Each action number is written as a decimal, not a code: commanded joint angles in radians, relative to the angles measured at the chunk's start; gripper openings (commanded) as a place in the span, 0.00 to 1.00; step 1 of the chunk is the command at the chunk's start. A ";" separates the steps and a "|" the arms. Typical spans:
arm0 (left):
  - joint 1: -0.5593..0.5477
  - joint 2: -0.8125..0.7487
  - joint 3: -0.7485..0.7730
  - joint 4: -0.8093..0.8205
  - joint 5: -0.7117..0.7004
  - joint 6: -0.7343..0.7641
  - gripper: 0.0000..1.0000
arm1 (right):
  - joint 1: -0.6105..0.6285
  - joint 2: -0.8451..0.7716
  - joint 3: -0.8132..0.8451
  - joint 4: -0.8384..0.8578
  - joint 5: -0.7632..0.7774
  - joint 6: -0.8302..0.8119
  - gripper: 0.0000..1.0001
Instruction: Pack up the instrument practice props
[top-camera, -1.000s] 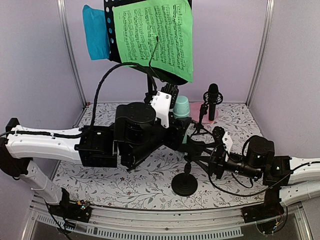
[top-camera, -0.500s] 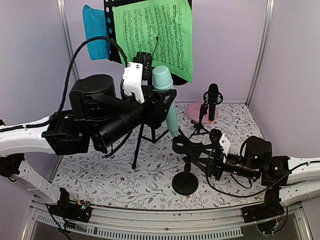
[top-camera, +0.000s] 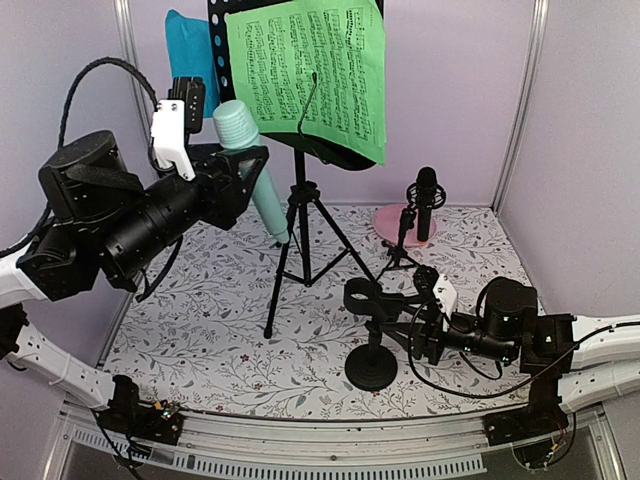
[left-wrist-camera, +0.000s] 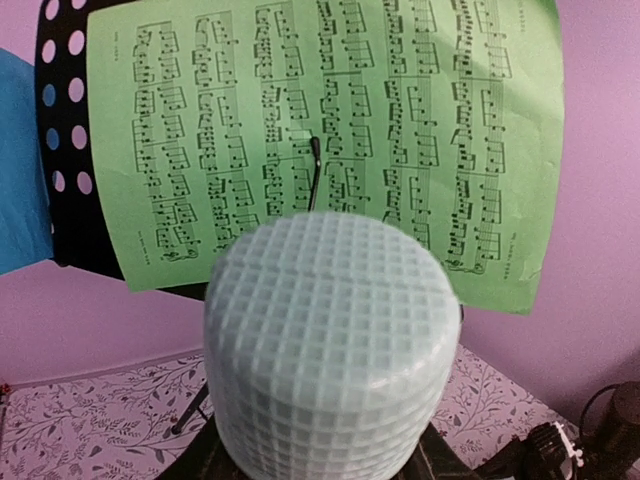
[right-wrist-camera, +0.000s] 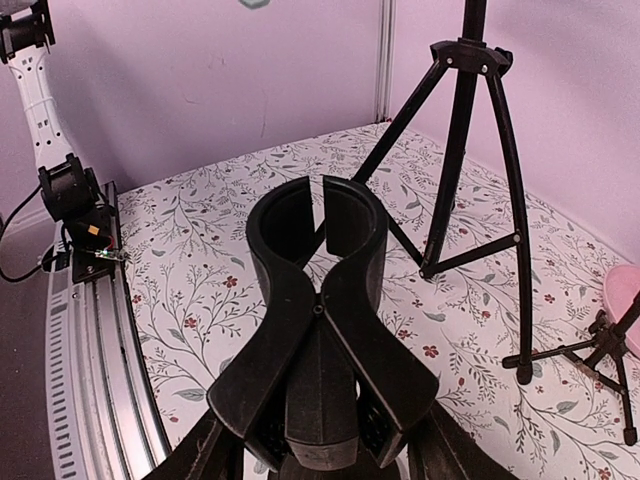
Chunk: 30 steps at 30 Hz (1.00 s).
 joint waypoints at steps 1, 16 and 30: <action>0.021 -0.101 -0.114 -0.120 -0.103 -0.057 0.32 | 0.001 0.001 -0.014 0.017 0.003 0.022 0.01; 0.244 -0.264 -0.309 -0.479 0.108 -0.450 0.30 | 0.002 -0.062 -0.033 -0.009 0.052 0.115 0.60; 0.640 -0.148 -0.385 -0.535 0.657 -0.491 0.30 | 0.001 -0.072 0.076 -0.134 0.065 0.152 0.99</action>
